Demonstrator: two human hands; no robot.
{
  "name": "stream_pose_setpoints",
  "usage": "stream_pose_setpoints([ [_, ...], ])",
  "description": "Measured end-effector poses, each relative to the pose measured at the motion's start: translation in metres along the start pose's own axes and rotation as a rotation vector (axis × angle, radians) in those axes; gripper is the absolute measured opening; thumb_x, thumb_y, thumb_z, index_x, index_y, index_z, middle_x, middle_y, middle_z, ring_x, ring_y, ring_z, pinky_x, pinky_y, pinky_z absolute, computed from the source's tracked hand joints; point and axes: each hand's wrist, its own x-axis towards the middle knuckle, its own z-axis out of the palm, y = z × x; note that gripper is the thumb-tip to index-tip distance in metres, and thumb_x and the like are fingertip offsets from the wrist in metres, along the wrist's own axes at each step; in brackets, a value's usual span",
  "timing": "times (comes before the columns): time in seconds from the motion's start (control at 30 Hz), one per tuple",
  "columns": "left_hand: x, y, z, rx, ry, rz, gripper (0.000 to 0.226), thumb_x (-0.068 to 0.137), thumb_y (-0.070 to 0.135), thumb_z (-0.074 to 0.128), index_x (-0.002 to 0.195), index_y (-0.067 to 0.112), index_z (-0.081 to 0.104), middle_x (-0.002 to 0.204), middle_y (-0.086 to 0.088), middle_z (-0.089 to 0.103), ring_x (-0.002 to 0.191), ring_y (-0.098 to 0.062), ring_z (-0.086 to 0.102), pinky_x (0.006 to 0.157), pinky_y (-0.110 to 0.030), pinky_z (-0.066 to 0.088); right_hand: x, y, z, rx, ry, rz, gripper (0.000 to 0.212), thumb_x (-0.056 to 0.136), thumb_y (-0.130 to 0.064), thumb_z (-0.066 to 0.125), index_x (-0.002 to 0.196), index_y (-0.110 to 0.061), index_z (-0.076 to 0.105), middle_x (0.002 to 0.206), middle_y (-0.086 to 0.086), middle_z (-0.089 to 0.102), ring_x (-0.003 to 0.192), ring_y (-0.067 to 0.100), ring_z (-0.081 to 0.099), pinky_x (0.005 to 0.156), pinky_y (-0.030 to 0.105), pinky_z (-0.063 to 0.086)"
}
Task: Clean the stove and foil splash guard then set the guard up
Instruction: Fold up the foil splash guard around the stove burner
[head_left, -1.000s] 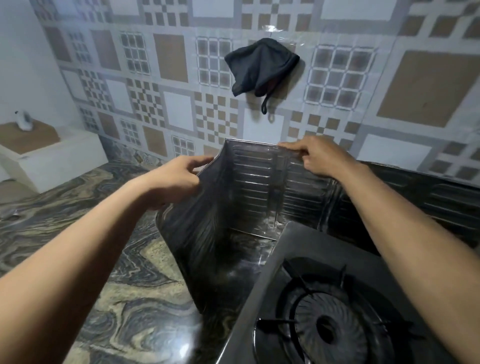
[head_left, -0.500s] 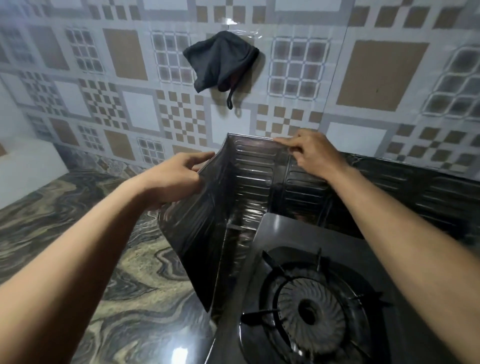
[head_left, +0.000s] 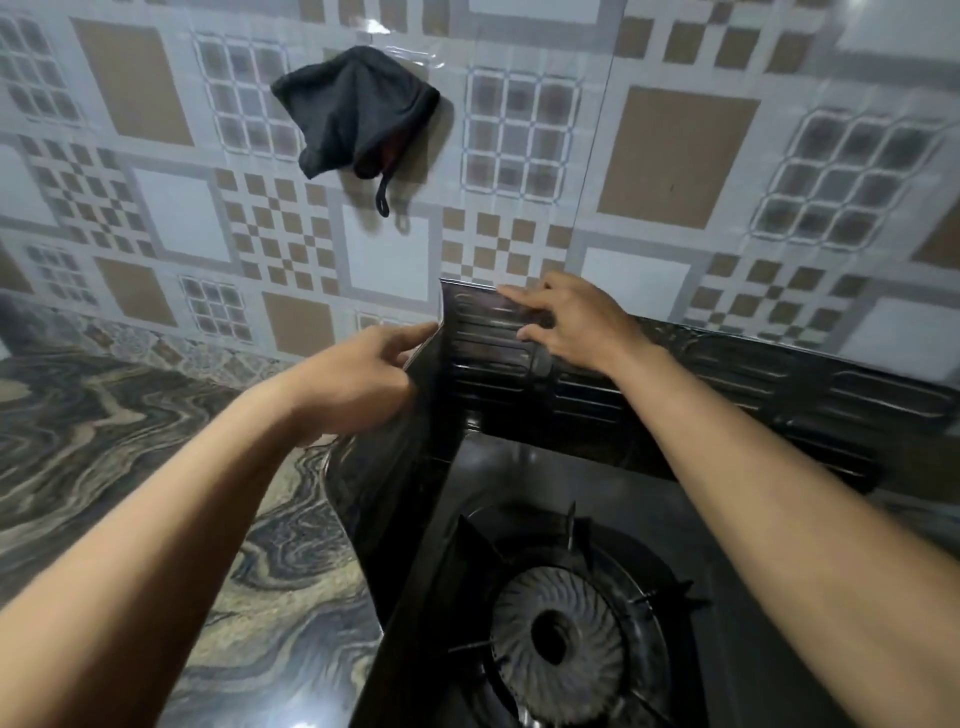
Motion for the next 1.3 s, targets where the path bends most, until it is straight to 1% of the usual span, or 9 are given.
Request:
stream_pose_setpoints([
  [0.17, 0.008, 0.003, 0.009, 0.269, 0.152, -0.013, 0.069, 0.088, 0.004, 0.060, 0.142, 0.045, 0.047, 0.131, 0.011, 0.066, 0.121, -0.011, 0.061, 0.111, -0.035, 0.044, 0.002, 0.004, 0.009, -0.140, 0.060, -0.101, 0.064, 0.090, -0.022, 0.071, 0.147, -0.032, 0.044, 0.106, 0.004, 0.052, 0.104, 0.024, 0.049, 0.085, 0.036, 0.043],
  [0.27, 0.008, 0.013, 0.019, 0.416, 0.183, -0.029, 0.087, 0.081, -0.005, 0.061, 0.153, 0.035, 0.034, 0.148, 0.004, 0.053, 0.136, -0.015, 0.048, 0.110, -0.021, 0.031, 0.002, 0.012, 0.006, -0.182, 0.086, -0.132, 0.066, 0.092, -0.014, 0.066, 0.151, -0.029, 0.039, 0.118, 0.009, 0.056, 0.113, 0.028, 0.050, 0.091, 0.040, 0.044],
  [0.4, 0.012, 0.023, 0.035, 0.546, 0.257, -0.029, 0.090, 0.082, -0.006, 0.059, 0.156, 0.035, 0.029, 0.149, 0.002, 0.052, 0.135, -0.020, 0.049, 0.098, -0.018, 0.032, -0.006, 0.029, -0.004, -0.180, 0.082, -0.119, 0.067, 0.092, -0.007, 0.063, 0.151, -0.027, 0.039, 0.121, 0.012, 0.055, 0.113, 0.030, 0.050, 0.093, 0.043, 0.044],
  [0.6, 0.023, 0.030, 0.053, 0.626, 0.240, -0.085, 0.093, 0.080, -0.009, 0.050, 0.158, 0.033, 0.022, 0.153, -0.003, 0.048, 0.139, -0.026, 0.044, 0.108, -0.026, 0.033, -0.027, 0.052, -0.013, -0.221, 0.044, -0.088, 0.069, 0.091, -0.011, 0.062, 0.153, -0.027, 0.036, 0.108, 0.010, 0.052, 0.101, 0.028, 0.049, 0.083, 0.040, 0.043],
  [0.73, 0.025, 0.033, 0.057, 0.658, 0.214, -0.090, 0.095, 0.079, -0.010, 0.049, 0.159, 0.031, 0.017, 0.154, -0.004, 0.046, 0.139, -0.026, 0.044, 0.108, -0.028, 0.035, -0.020, 0.049, -0.013, -0.302, 0.112, -0.216, 0.067, 0.090, -0.034, 0.067, 0.150, -0.022, 0.040, 0.134, 0.012, 0.054, 0.125, 0.030, 0.045, 0.104, 0.046, 0.040],
  [0.9, 0.023, 0.031, 0.057, 0.638, 0.242, -0.174, 0.093, 0.082, -0.006, 0.051, 0.160, 0.025, 0.010, 0.155, -0.011, 0.043, 0.140, -0.029, 0.043, 0.113, -0.033, 0.035, 0.023, 0.008, -0.015, 0.014, -0.052, -0.364, 0.054, 0.095, -0.030, 0.064, 0.145, -0.035, 0.046, 0.162, 0.000, 0.028, 0.150, 0.020, 0.019, 0.119, 0.043, 0.020],
  [1.07, 0.019, 0.027, 0.051, 0.643, 0.334, -0.170, 0.041, 0.087, 0.015, 0.058, 0.128, 0.017, 0.060, 0.119, -0.013, 0.070, 0.111, -0.036, 0.063, 0.091, -0.042, 0.050, 0.040, -0.004, -0.005, 0.137, -0.065, -0.317, 0.028, 0.095, -0.031, 0.065, 0.122, -0.026, 0.069, 0.134, -0.001, 0.064, 0.131, 0.023, 0.050, 0.107, 0.047, 0.041],
  [1.17, 0.022, 0.023, 0.053, 0.704, 0.356, -0.196, 0.028, 0.091, 0.011, 0.055, 0.118, 0.012, 0.058, 0.112, -0.018, 0.069, 0.102, -0.040, 0.063, 0.080, -0.038, 0.049, 0.043, -0.007, 0.000, 0.155, 0.029, -0.296, 0.021, 0.093, -0.032, 0.066, 0.111, -0.026, 0.075, 0.113, -0.006, 0.073, 0.105, 0.022, 0.064, 0.091, 0.045, 0.051],
  [1.3, 0.026, 0.020, 0.056, 0.730, 0.396, -0.213, 0.024, 0.091, 0.008, 0.054, 0.114, 0.013, 0.054, 0.108, -0.019, 0.068, 0.097, -0.040, 0.062, 0.071, -0.036, 0.043, 0.045, -0.012, 0.006, 0.149, 0.055, -0.298, 0.018, 0.094, -0.033, 0.065, 0.106, -0.027, 0.076, 0.107, -0.006, 0.073, 0.101, 0.023, 0.064, 0.086, 0.045, 0.053],
])
